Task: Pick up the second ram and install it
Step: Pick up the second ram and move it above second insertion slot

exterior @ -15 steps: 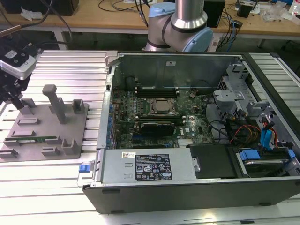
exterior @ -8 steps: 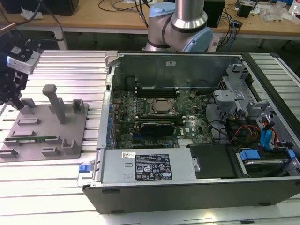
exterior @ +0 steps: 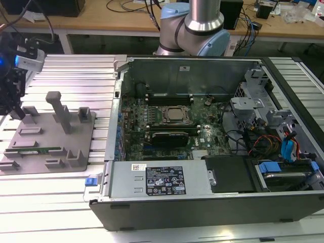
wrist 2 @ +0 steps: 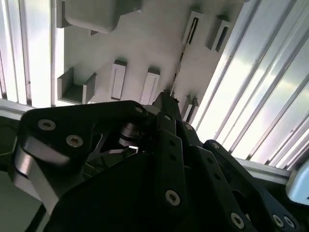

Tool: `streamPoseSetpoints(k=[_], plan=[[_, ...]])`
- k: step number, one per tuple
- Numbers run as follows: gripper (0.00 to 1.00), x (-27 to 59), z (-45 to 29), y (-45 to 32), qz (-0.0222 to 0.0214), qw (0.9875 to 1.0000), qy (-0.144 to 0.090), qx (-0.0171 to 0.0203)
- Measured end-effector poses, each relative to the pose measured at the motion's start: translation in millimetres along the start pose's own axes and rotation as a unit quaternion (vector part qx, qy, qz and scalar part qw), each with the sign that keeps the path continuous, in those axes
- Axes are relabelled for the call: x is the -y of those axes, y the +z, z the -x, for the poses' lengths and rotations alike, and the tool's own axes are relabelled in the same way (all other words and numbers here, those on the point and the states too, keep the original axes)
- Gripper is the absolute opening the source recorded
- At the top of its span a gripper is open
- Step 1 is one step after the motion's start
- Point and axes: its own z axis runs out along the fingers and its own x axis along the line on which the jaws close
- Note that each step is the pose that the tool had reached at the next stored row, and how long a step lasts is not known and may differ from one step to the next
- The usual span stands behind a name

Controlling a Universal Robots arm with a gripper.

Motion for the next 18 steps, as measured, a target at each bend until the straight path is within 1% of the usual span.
streamPoseSetpoints(k=[2, 3, 4, 6, 7, 8, 13, 15, 18], plan=[[0.08, 0.0, 0.0, 0.5, 0.0004, 0.9999, -0.017, -0.0008], [0.08, 0.1, 0.0, 0.9, 0.0007, 0.9995, -0.031, -0.0014], [0.08, 0.1, 0.0, 1.2, 0.0009, 0.9992, -0.039, -0.0017], [0.08, 0.1, -0.1, 3.0, 0.0018, 0.9966, -0.083, -0.0037], [0.08, 0.2, -0.1, 3.7, 0.0021, 0.9954, -0.096, -0.0043], [0.08, 0.3, -0.1, 5.4, 0.0027, 0.9926, -0.121, -0.0054], [0.08, 0.3, -0.1, 6.2, 0.0029, 0.9925, -0.122, -0.0055], [0.08, 0.6, -1.7, 9.2, 0.0030, 0.9926, -0.121, -0.0055], [0.08, 1.2, -5.5, 16.7, 0.0029, 0.9927, -0.121, -0.0053]])
